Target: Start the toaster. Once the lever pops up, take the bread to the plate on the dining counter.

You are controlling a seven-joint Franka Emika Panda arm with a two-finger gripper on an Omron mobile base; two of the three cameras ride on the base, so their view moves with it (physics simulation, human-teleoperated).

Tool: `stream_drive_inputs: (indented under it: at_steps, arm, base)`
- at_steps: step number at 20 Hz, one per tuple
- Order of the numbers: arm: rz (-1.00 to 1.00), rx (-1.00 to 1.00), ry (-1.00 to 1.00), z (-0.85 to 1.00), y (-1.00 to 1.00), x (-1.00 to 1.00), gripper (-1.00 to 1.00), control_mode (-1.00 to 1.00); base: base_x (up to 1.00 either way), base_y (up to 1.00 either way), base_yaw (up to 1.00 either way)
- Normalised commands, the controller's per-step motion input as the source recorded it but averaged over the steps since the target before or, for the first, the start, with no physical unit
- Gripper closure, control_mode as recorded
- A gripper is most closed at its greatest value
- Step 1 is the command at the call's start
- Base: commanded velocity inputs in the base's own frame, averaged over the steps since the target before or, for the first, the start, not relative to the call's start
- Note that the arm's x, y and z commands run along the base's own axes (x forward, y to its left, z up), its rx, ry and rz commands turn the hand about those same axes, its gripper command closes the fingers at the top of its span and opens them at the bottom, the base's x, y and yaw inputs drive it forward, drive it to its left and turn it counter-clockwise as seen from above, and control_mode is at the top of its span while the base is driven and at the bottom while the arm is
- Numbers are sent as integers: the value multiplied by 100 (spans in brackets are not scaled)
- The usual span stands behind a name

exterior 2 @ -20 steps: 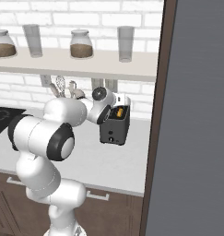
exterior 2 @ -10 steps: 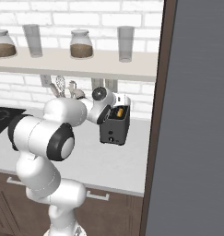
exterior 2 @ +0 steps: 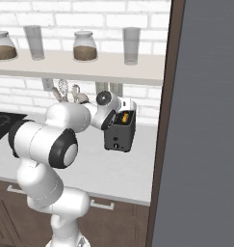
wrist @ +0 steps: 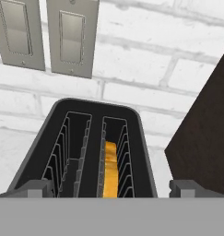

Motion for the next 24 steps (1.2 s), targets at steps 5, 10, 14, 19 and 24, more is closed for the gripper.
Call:
stream_drive_inputs:
  at_steps: [5, 10, 14, 19, 24]
  arm:
    - [0, 0, 0, 0, 0, 0, -100, -100]
    - [0, 0, 0, 0, 0, 0, -100, -100]
    - [0, 0, 0, 0, 0, 0, -100, -100]
    - [0, 0, 0, 0, 0, 0, -100, -100]
    - [0, 0, 0, 0, 0, 0, -100, -100]
  base:
    - [0, 0, 0]
    - [0, 0, 0]
    - [0, 0, 0]
    - [0, 0, 0]
    - [0, 0, 0]
